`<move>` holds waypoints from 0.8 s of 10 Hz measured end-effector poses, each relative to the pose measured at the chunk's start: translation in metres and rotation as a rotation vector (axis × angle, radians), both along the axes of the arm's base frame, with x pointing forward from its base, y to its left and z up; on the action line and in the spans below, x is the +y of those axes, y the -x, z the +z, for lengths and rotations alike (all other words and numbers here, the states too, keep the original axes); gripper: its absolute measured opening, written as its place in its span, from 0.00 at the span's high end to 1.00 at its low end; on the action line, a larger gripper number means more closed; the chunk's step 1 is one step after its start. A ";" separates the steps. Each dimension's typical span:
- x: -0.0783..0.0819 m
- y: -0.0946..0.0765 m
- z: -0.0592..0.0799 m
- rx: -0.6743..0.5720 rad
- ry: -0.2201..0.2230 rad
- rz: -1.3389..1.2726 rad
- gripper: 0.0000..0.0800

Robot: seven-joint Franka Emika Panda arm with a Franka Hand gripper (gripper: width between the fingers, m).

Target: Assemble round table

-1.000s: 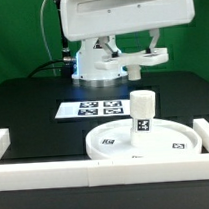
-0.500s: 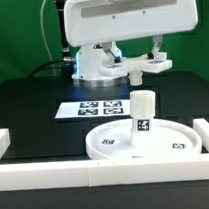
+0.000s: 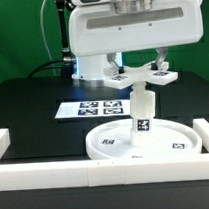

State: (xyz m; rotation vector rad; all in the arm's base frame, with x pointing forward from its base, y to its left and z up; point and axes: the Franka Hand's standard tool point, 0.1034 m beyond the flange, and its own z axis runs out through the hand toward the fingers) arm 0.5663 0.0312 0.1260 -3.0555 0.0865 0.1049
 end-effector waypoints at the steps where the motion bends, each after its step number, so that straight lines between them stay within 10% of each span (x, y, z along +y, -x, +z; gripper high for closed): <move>1: -0.001 0.000 0.000 -0.010 0.001 -0.005 0.45; 8: 0.002 0.012 -0.001 -0.070 0.001 -0.030 0.45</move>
Offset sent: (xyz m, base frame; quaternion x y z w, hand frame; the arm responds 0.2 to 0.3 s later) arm -0.0242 0.0033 -0.0056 0.0263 0.0258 0.0468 0.9982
